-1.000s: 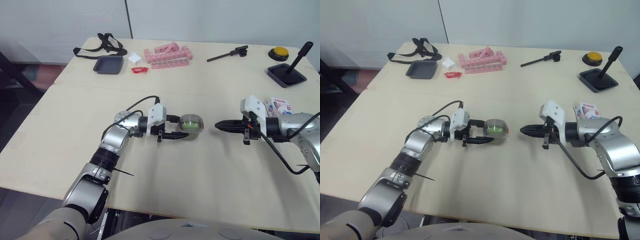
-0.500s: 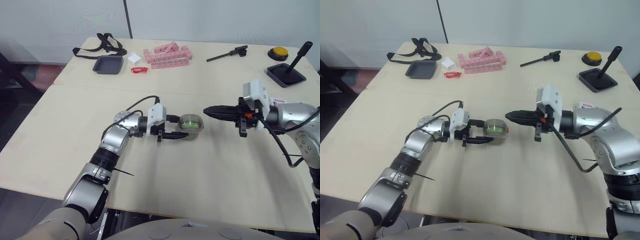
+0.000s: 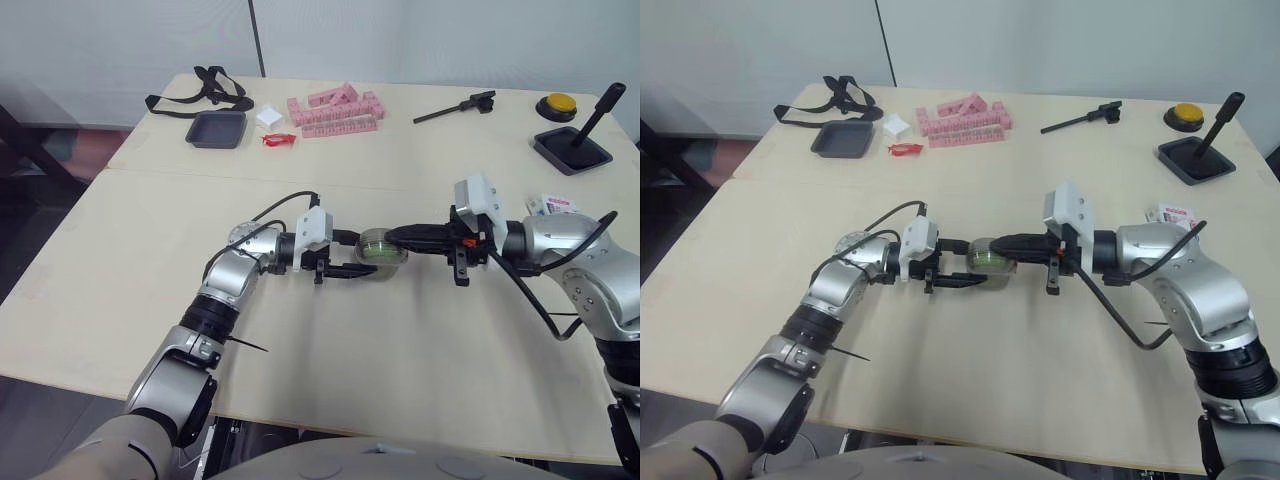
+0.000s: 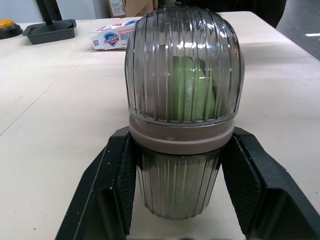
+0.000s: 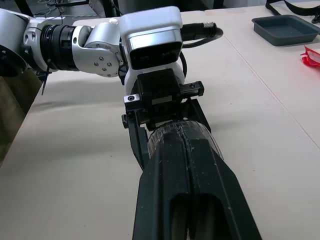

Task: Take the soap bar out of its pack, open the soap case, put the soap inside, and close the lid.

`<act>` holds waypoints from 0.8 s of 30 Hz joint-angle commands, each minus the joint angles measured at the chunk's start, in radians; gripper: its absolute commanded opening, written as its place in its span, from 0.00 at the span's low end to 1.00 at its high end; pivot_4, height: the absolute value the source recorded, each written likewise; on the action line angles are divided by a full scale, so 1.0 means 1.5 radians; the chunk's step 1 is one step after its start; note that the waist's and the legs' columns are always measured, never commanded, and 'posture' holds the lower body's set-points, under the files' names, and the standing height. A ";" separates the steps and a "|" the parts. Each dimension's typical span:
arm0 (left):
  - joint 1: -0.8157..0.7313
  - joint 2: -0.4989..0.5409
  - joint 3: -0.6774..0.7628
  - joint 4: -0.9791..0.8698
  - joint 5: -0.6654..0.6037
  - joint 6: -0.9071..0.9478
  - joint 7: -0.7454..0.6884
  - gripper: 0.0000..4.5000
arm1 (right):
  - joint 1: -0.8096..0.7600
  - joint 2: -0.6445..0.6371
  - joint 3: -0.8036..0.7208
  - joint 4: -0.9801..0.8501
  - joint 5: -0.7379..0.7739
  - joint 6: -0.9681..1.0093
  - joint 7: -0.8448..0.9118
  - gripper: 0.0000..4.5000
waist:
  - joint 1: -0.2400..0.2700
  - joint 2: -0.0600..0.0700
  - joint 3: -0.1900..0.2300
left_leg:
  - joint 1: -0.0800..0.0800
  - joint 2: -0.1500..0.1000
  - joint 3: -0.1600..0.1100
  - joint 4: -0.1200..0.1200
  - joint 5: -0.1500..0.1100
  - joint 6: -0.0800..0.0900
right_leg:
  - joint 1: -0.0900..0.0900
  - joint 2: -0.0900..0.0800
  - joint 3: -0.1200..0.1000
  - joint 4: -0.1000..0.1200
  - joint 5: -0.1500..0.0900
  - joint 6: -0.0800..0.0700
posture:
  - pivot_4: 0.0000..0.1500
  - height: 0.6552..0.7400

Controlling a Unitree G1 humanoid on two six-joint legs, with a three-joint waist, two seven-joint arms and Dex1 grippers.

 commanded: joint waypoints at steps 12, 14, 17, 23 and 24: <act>-0.001 0.007 0.007 -0.010 -0.003 -0.001 0.002 0.43 | -0.014 0.013 0.036 0.048 -0.053 -0.038 -0.008 0.01 | -0.001 0.000 0.000 | 0.000 0.000 0.000 0.000 0.000 0.000 | 0.000 0.000 0.000 0.000 0.000 0.000 | 1.00 0.66; -0.001 0.007 0.008 -0.012 -0.003 0.000 0.003 0.43 | -0.018 0.019 0.048 0.054 -0.058 -0.041 -0.010 0.01 | -0.002 0.000 0.000 | 0.000 0.000 0.000 0.000 0.000 0.000 | 0.000 0.000 0.000 0.000 0.000 0.000 | 1.00 0.66; -0.001 0.007 0.008 -0.012 -0.004 0.000 0.003 0.43 | -0.020 0.024 0.059 0.056 -0.063 -0.044 -0.011 0.01 | -0.002 0.000 0.000 | 0.001 0.000 0.000 0.000 0.000 0.000 | 0.000 0.000 0.000 0.000 0.000 0.000 | 1.00 0.66; 0.000 0.007 0.009 -0.016 -0.003 0.003 0.006 0.43 | -0.014 0.023 0.084 0.072 -0.086 -0.062 -0.003 0.01 | -0.002 0.000 0.000 | 0.001 0.000 0.000 0.000 0.000 0.000 | 0.001 0.000 0.000 0.000 0.000 0.000 | 1.00 0.66; 0.000 0.007 0.009 -0.016 -0.003 0.003 0.007 0.43 | -0.013 0.023 0.087 0.075 -0.088 -0.064 -0.003 0.01 | -0.002 0.000 0.000 | 0.001 0.000 0.000 0.000 0.000 0.000 | 0.001 0.000 0.000 0.000 0.000 0.000 | 1.00 0.66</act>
